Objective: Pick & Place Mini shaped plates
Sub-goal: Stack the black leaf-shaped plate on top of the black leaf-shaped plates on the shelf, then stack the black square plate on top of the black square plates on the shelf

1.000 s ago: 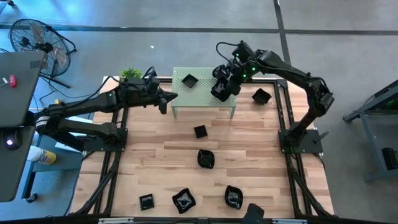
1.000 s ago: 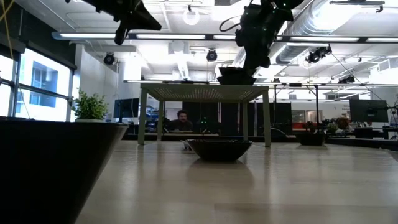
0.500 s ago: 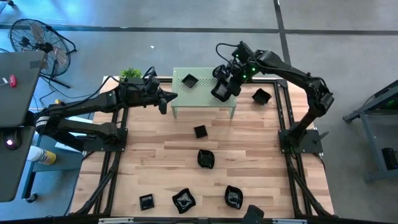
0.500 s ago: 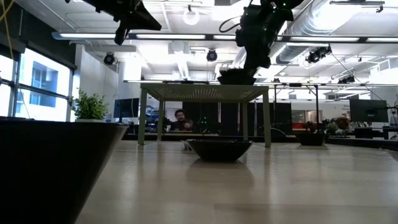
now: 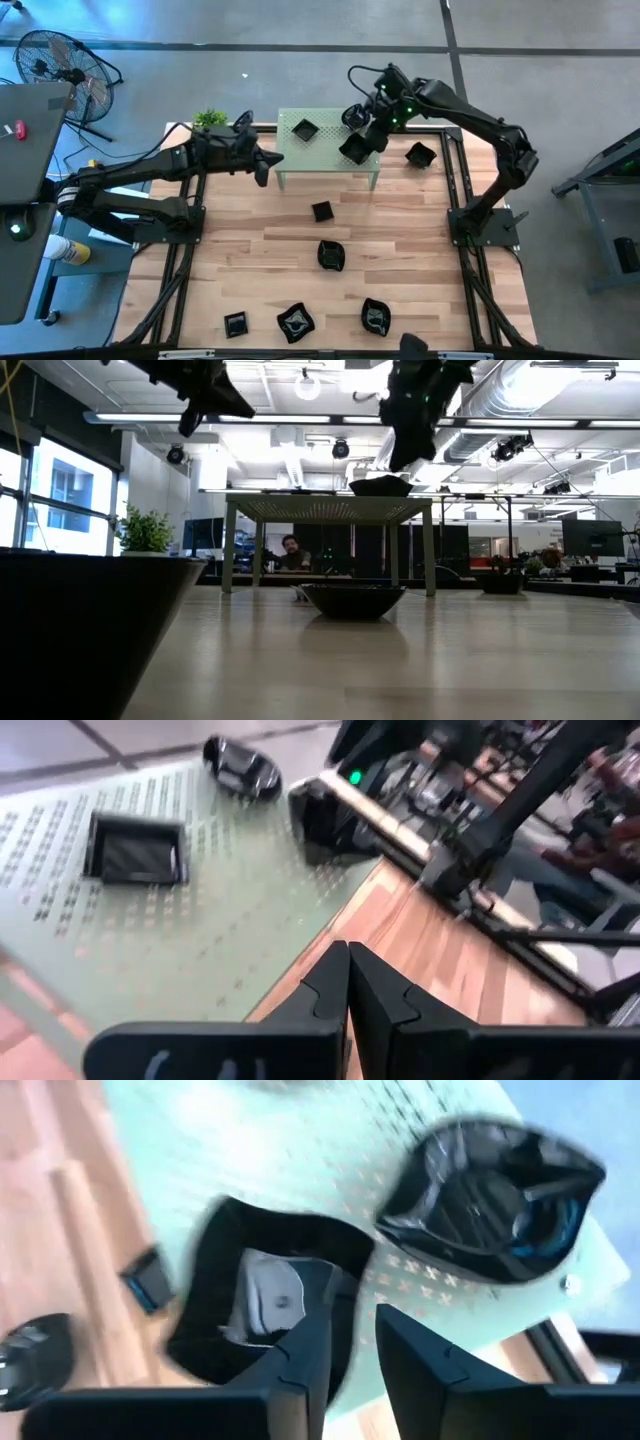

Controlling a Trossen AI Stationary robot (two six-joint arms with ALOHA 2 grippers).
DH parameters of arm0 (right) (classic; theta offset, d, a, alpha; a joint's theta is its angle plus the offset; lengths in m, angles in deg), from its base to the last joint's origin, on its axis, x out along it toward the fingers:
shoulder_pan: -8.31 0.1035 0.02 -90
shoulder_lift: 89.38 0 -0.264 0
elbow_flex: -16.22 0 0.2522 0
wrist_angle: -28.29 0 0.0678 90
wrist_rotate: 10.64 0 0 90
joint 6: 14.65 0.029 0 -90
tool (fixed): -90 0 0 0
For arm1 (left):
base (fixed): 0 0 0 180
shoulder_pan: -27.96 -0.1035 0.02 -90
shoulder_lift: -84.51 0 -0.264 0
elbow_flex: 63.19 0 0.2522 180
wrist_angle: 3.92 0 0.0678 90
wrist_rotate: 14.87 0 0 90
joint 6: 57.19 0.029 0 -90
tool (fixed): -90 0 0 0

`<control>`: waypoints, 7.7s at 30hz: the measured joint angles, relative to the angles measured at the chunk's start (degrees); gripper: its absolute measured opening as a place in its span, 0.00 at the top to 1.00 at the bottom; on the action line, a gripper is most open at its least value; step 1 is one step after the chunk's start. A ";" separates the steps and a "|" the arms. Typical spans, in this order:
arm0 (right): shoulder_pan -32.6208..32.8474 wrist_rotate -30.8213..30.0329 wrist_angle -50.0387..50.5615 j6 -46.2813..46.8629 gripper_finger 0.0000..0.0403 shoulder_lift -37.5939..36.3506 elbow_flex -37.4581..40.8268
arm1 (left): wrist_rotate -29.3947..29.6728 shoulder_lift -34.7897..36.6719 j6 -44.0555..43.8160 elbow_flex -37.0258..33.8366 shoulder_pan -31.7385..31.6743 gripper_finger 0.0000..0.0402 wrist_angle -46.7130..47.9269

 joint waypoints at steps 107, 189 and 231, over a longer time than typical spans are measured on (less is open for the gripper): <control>-4.28 -12.62 -42.15 76.02 0.99 -6.47 26.89 | -5.33 14.64 5.07 -23.65 -1.11 1.00 -9.70; 33.73 -28.41 -44.63 26.50 0.99 -27.53 36.50 | -7.45 -9.70 -36.43 -15.78 62.21 0.75 8.94; 33.73 -27.32 -44.59 26.50 0.99 -27.51 36.48 | -5.61 -29.03 -43.20 -15.80 70.53 0.88 -11.16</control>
